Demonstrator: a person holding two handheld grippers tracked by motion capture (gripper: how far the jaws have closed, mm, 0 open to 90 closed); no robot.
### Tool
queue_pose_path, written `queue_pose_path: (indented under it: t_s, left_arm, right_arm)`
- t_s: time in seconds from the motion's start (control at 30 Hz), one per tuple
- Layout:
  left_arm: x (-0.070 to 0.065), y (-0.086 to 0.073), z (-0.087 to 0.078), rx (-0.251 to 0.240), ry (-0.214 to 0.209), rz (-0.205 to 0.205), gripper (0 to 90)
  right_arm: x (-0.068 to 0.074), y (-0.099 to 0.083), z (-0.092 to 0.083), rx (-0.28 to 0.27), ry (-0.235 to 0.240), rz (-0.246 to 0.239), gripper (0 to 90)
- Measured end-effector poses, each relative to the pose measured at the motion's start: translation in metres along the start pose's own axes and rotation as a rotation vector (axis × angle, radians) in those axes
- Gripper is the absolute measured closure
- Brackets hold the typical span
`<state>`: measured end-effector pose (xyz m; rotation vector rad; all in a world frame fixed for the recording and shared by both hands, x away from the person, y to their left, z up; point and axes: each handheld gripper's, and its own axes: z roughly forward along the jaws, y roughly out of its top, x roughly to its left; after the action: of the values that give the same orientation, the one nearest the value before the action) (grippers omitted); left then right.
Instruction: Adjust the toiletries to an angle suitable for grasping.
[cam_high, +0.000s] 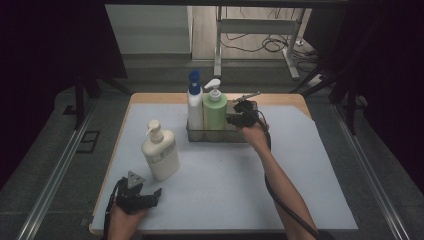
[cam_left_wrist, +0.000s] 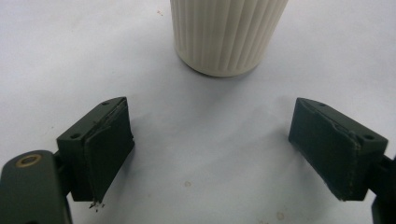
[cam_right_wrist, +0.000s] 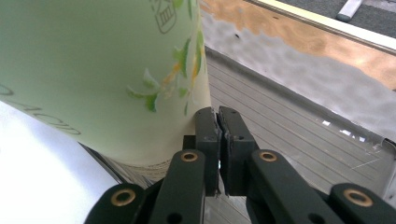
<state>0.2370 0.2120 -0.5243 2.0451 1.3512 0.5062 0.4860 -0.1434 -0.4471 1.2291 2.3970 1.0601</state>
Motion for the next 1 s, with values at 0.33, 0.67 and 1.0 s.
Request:
queue_pose_path:
  t_s: [0.33,0.67,1.0]
  left_arm:
    - [0.000,0.000,0.000,0.000,0.001,0.000,13.1]
    - [0.000,0.000,0.000,-0.001,0.001,0.000,13.1]
    - [0.000,0.000,0.000,-0.001,0.001,0.000,13.1]
  right_arm:
    - [0.003,0.000,0.000,0.000,-0.019,-0.007,85.8]
    - [0.002,-0.005,-0.010,-0.007,-0.019,-0.026,74.9]
    - [0.008,-0.010,-0.029,-0.046,-0.012,-0.075,65.6]
